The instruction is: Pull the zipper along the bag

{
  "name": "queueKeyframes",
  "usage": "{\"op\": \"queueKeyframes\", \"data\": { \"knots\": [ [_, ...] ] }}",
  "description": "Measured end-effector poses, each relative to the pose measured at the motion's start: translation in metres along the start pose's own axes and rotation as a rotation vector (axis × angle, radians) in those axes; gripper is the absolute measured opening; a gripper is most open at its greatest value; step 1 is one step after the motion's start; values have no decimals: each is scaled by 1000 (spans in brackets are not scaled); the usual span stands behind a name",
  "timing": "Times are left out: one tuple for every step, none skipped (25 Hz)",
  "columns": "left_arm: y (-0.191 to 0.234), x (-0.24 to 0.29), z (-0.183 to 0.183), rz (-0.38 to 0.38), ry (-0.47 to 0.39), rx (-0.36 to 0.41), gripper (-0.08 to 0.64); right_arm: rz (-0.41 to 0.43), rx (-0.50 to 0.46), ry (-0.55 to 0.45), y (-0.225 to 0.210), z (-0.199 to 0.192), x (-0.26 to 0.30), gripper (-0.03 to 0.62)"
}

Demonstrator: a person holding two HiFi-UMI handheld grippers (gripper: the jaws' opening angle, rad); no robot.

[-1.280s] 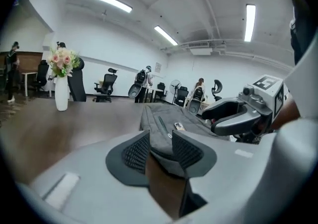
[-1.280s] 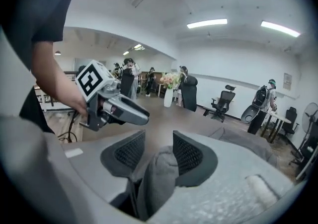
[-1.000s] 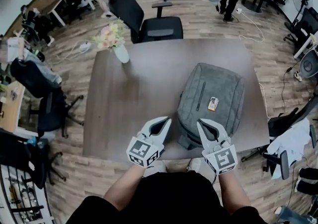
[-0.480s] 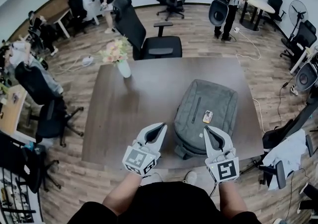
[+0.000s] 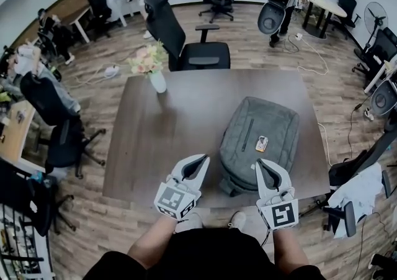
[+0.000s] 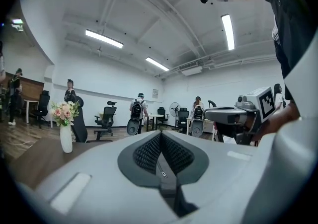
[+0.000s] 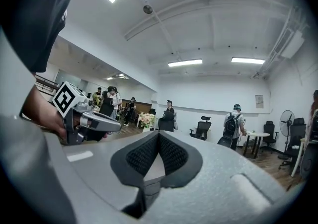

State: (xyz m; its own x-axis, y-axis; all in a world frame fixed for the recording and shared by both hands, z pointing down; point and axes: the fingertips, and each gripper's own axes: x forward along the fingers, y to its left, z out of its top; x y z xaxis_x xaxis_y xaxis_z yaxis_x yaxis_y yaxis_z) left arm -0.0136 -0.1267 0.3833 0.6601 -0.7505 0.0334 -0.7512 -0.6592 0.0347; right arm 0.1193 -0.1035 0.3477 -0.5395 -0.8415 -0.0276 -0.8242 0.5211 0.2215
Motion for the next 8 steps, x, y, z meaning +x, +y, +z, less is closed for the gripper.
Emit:
{"op": "queueKeyframes", "data": {
  "knots": [
    [1, 0, 2, 5, 4, 2, 17, 13, -3, -24, 2, 3, 1, 0],
    [3, 0, 3, 10, 8, 2, 17, 25, -9, -38, 5, 6, 3, 0],
    [5, -1, 3, 13, 9, 2, 17, 33, -15, -45, 7, 7, 4, 0],
    [7, -1, 1, 16, 8, 3, 17, 37, -21, -47, 9, 8, 5, 0],
    [8, -1, -1, 16, 5, 5, 17, 40, -25, -48, 10, 8, 6, 0],
    [10, -1, -2, 17, 2, 8, 17, 42, -25, -49, 11, 8, 7, 0],
    [11, -1, -4, 17, -1, 10, 17, 44, -24, -51, 12, 9, 8, 0],
    [12, -1, -5, 17, -3, 13, 17, 46, -23, -53, 13, 9, 9, 0]
  ]
}}
